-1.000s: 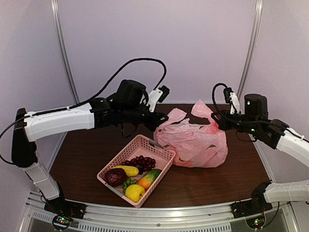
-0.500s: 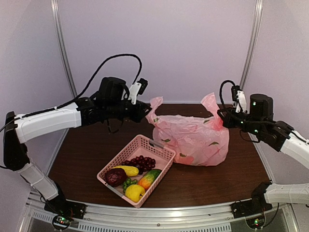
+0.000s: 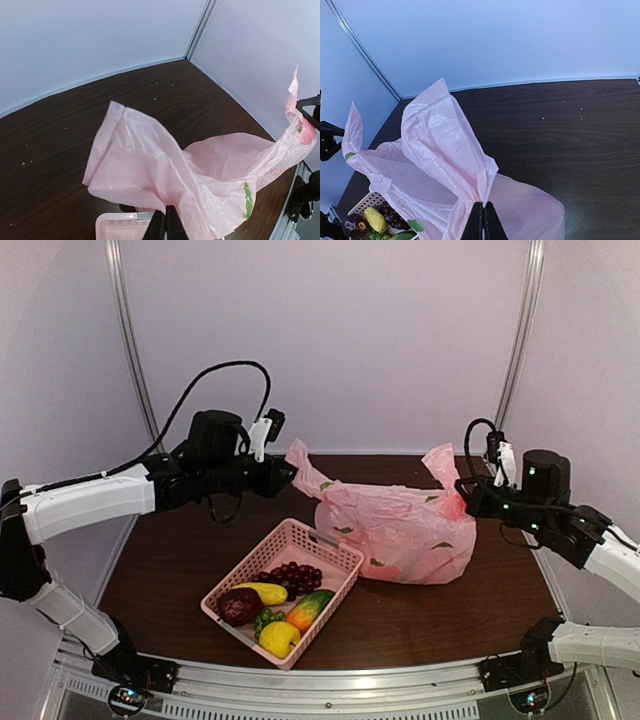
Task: Untie the knot of the plastic bag and take out the fruit
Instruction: Untie the bag handles from the takeout bag, then adjust the bag handles for the takeout bag.
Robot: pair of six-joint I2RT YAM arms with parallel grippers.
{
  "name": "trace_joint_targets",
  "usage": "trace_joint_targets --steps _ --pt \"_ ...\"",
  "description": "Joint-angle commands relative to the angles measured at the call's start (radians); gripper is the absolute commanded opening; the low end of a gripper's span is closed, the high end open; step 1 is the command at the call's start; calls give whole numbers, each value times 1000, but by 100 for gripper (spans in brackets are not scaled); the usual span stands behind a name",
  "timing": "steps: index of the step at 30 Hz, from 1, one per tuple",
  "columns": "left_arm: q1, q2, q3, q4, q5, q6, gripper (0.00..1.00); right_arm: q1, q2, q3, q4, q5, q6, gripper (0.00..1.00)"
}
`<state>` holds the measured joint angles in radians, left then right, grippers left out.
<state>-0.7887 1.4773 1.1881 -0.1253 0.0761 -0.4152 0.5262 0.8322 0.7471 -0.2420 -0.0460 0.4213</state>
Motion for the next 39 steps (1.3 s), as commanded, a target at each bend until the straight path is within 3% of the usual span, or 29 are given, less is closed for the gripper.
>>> trace_joint_targets --steps 1,5,10,16,26,31,32,35,39 --pt "36 -52 -32 43 -27 -27 0 -3 -43 -28 -19 89 38 0" --pt "40 -59 -18 28 2 -29 0 -3 -50 -33 -16 74 43 0" --pt "40 -64 25 37 93 -56 31 -1 -33 -48 35 -52 31 0" --pt "-16 -28 113 54 130 -96 56 1 -21 -62 71 -97 30 0" --pt "-139 95 279 -43 -53 -38 71 3 -28 -52 40 -93 6 0" --pt "-153 119 318 -131 -235 -35 70 3 -34 -51 41 -92 4 0" --pt "-153 118 317 -136 -254 -36 66 3 -33 -52 41 -91 4 0" --pt "-152 118 308 -134 -264 -39 39 4 -25 -53 39 -82 5 0" --pt "-150 135 302 -121 -232 -42 11 4 -10 -39 11 -29 20 0"
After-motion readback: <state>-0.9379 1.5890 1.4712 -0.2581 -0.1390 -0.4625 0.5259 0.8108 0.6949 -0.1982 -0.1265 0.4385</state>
